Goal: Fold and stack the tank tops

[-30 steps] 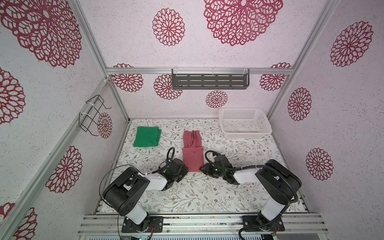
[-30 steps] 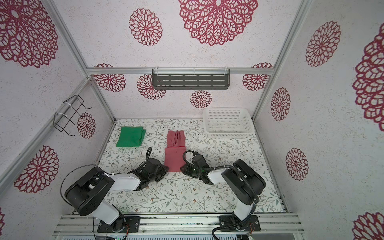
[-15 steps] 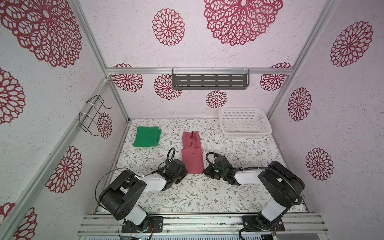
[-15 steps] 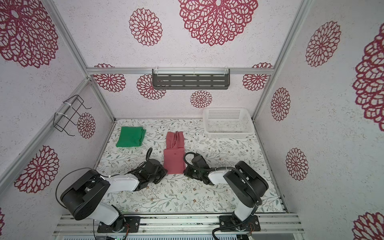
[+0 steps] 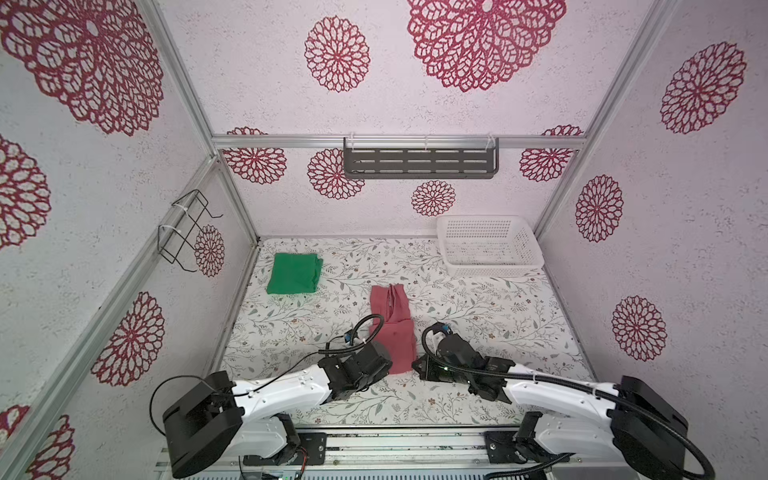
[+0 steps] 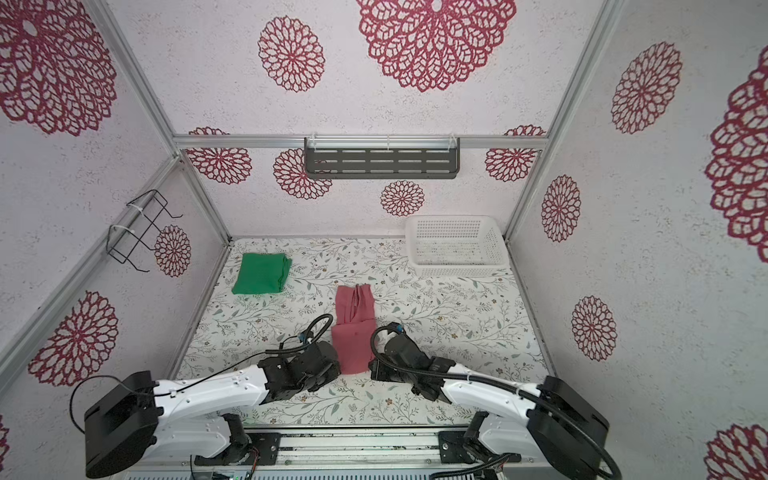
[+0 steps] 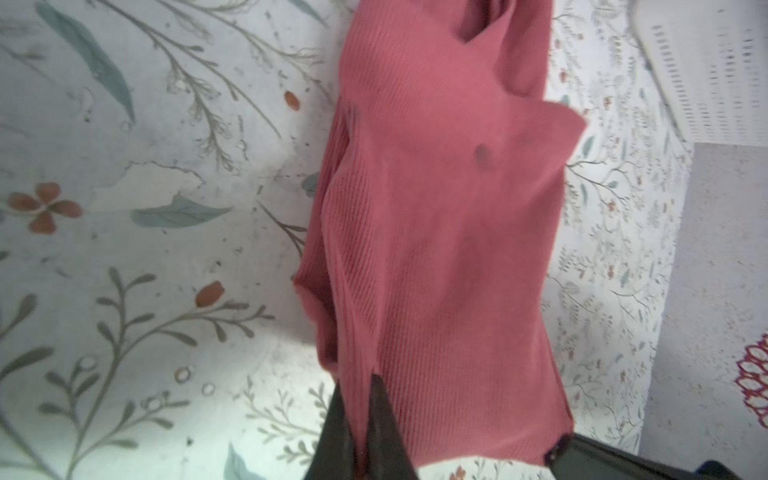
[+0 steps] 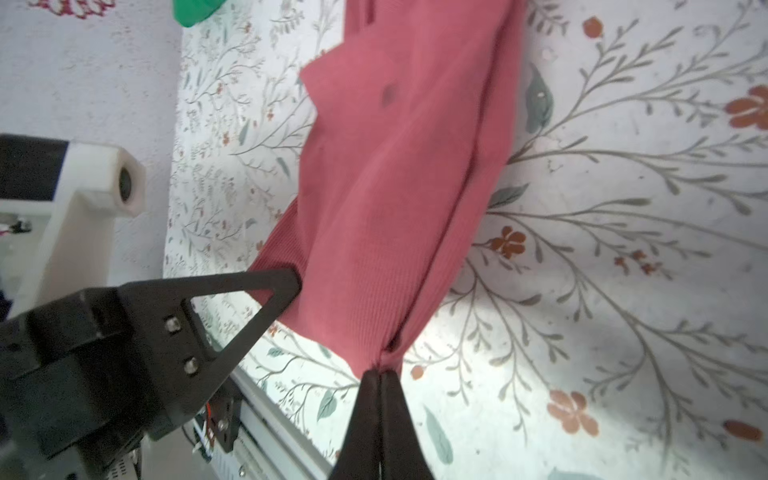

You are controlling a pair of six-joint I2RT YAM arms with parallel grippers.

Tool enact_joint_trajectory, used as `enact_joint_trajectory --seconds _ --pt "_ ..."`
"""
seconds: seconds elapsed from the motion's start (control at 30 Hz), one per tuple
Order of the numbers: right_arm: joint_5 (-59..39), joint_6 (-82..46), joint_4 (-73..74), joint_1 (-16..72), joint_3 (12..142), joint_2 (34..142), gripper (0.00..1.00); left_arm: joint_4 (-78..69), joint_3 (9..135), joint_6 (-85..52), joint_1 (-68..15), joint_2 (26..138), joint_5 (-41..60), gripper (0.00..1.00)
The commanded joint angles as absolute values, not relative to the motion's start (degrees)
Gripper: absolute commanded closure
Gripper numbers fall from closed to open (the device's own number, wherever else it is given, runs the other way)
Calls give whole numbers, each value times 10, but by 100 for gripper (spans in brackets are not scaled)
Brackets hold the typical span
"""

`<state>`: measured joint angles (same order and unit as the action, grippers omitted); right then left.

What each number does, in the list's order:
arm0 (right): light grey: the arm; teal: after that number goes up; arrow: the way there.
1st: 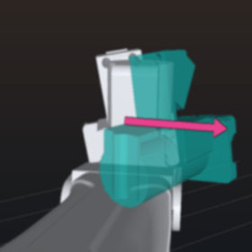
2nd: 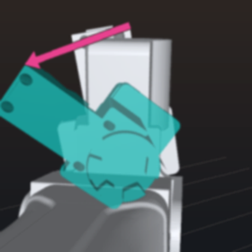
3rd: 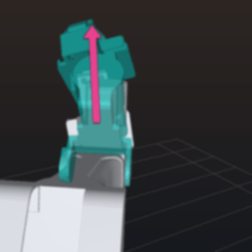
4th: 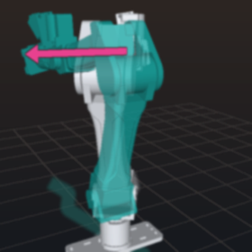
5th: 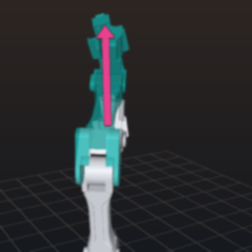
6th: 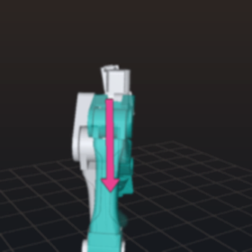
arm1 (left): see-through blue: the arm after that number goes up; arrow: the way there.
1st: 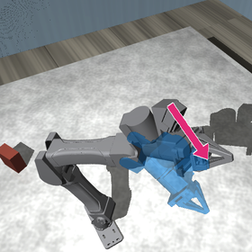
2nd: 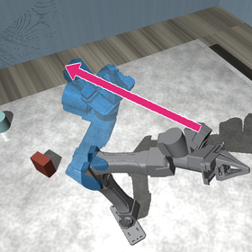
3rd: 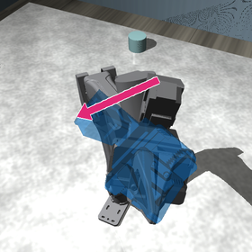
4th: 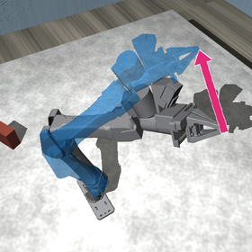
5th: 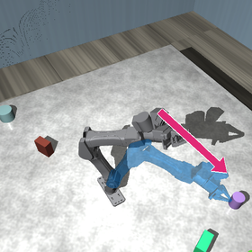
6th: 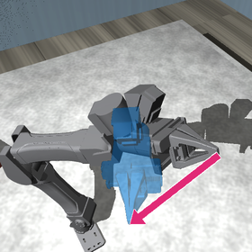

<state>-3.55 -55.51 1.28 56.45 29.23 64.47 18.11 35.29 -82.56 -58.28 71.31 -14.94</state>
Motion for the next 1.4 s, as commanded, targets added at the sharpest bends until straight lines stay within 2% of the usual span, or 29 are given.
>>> enact_joint_trajectory --seconds 0.0,0.17,0.43,0.8,1.37 --pt "11 -534 -68 567 313 595 100 271 388 -817 -584 671 -207 100" --pt "35 -489 -107 564 357 586 100 311 431 -769 -566 643 -207 100" --pt "37 -418 -123 512 429 631 100 277 468 -675 -476 670 -145 100" --pt "-20 -361 -89 416 485 715 100 211 531 -575 -366 775 -49 100" --pt "-78 -300 -50 324 593 870 100 149 667 -487 -256 972 56 100"
